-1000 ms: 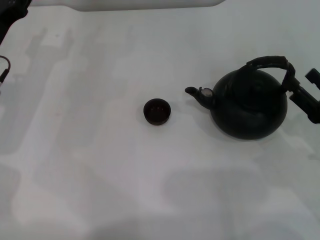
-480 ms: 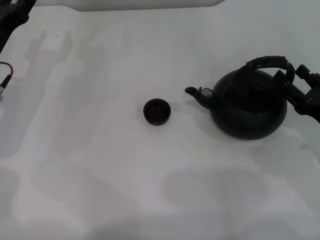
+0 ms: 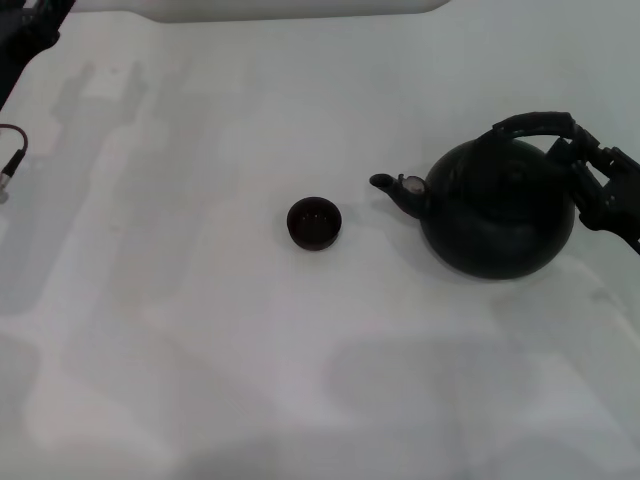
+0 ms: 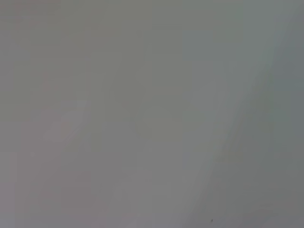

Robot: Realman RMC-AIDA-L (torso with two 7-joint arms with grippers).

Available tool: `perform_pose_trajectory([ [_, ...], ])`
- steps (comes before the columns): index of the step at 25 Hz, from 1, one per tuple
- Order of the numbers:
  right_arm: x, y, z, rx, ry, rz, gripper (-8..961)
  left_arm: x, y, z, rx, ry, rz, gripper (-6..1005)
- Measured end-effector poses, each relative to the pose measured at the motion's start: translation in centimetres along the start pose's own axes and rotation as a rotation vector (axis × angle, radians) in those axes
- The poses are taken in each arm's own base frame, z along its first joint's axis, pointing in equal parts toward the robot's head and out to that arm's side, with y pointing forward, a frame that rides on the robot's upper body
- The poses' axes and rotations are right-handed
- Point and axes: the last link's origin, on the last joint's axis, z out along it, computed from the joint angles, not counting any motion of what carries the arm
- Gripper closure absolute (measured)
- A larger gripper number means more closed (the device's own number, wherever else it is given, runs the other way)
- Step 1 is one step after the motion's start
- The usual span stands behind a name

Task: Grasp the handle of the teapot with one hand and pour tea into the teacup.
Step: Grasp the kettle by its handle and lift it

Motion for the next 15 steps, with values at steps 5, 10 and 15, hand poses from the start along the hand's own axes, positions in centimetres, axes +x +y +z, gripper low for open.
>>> perform_pose_trajectory([
  [5,-0.03,-0.12,0.21,0.012,-0.002,0.003,628,-0.02,-0.01,-0.02,0.001,-0.001,0.000,286],
  [10,-0.17,0.11,0.40,0.003,-0.014,0.001,718,-0.05,-0.03,-0.04,0.001,-0.001,0.000,286],
  [15,-0.74,0.86,0.88,-0.026,-0.058,-0.031,739,-0.20,-0.15,-0.19,0.006,-0.006,-0.002,286],
])
